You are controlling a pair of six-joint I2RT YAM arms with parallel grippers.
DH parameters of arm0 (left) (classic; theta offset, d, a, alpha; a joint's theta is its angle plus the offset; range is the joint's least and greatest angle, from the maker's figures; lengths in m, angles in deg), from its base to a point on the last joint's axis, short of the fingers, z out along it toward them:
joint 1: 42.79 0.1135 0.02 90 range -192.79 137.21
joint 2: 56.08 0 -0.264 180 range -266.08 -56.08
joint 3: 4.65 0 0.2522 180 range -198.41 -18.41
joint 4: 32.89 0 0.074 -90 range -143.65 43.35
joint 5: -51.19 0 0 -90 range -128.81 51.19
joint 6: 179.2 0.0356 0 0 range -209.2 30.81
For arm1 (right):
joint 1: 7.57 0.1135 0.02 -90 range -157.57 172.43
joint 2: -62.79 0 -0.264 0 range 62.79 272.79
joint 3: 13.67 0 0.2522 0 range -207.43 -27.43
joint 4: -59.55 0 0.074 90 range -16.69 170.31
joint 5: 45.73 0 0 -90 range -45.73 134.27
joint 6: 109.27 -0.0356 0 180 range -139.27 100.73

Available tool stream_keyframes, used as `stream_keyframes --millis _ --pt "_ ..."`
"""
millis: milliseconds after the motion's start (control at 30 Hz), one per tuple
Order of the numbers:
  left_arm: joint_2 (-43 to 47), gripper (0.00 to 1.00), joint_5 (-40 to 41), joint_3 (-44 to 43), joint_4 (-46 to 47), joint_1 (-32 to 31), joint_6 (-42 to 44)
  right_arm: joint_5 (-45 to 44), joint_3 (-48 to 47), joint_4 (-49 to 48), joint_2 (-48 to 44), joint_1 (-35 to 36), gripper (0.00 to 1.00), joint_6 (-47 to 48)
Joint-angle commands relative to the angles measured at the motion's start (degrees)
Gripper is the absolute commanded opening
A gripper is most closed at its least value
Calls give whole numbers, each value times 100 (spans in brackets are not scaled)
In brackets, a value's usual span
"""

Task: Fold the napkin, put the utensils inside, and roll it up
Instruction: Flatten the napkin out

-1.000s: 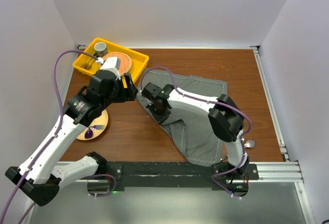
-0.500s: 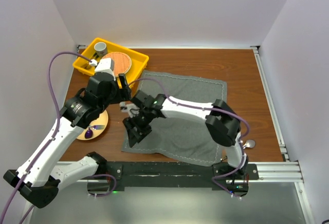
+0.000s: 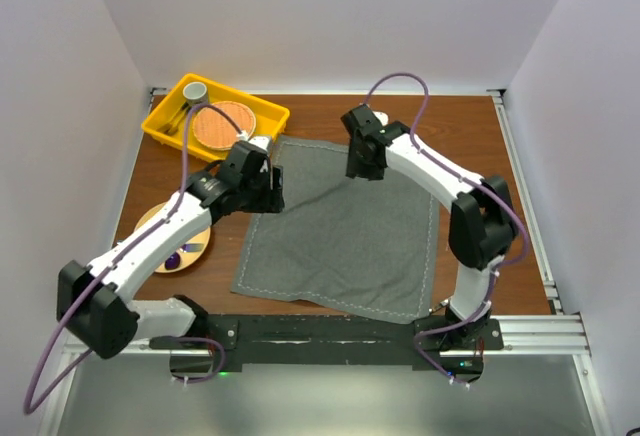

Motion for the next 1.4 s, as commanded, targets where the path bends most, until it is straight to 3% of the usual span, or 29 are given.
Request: stream_keyframes --millis 0,367,633,1033,1267,1367 --pt "-453 66 -466 35 813 -7 541 -468 163 333 351 -738 51 -315" --pt "-2606 67 377 -686 2219 -130 427 -343 744 -353 799 -1708 60 239" --pt "-4161 68 755 -2180 2413 -69 234 -483 639 -546 1133 -2147 60 476" --pt "-6122 69 738 -3946 2827 72 110 -554 -292 -1003 2074 -2587 61 1530" --pt "-7080 70 352 -5290 2967 160 268 -571 -1073 -1030 2592 -2824 62 1724" --pt "-7291 71 185 -5476 3247 204 198 -598 -1373 -995 2795 -2877 62 1856"
